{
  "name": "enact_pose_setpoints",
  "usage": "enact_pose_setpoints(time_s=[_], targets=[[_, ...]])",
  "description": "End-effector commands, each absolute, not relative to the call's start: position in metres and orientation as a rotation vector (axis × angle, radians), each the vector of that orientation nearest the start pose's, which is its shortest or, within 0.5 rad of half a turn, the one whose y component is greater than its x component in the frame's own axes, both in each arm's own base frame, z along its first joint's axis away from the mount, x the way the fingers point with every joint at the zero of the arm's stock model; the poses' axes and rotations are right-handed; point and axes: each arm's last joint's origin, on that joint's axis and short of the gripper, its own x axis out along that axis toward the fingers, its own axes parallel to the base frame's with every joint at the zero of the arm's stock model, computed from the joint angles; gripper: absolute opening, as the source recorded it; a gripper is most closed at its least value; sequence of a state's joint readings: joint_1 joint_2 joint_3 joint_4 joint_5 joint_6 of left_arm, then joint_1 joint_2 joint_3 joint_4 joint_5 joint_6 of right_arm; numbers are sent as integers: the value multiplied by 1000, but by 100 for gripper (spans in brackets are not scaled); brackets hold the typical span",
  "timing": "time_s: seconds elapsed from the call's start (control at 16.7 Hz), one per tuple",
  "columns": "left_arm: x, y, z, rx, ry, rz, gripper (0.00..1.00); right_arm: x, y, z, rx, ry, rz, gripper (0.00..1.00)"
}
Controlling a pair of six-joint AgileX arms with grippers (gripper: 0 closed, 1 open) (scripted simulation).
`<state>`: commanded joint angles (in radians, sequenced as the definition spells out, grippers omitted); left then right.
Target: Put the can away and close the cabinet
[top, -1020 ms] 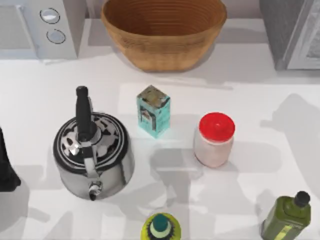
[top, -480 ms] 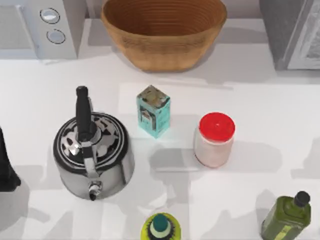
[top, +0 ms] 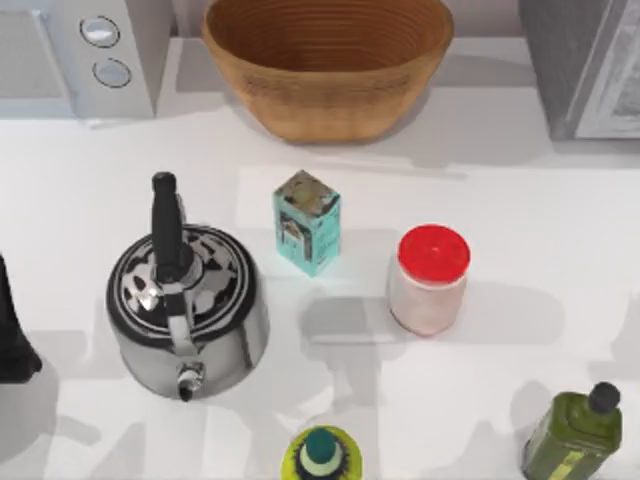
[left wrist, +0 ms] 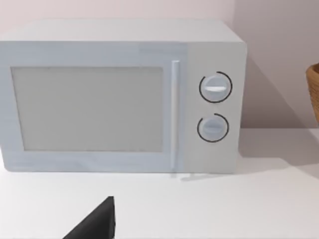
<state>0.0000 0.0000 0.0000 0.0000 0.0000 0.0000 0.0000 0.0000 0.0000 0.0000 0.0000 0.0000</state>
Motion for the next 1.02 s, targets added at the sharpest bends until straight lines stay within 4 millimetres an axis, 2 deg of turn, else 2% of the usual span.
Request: enact_pose_setpoints(time_s=[0.24,0.42,0.6,0.78,0.9,1.02], targets=[[106,-1,160,0,0,0,100,106,0,168,4,6,5,0],[106,-1,160,0,0,0,100,107,1,200,6,18,11,0],[106,-1,160,0,0,0,100,113,4,256,7,17,12,0],[106,-1,160,0,0,0,100,124,8,333,10,-26,14,0],[106,-1,160,0,0,0,100,137,13,381,12,-47,17,0],[106,-1,160,0,0,0,100,156,18,415,10,-35,20,0]])
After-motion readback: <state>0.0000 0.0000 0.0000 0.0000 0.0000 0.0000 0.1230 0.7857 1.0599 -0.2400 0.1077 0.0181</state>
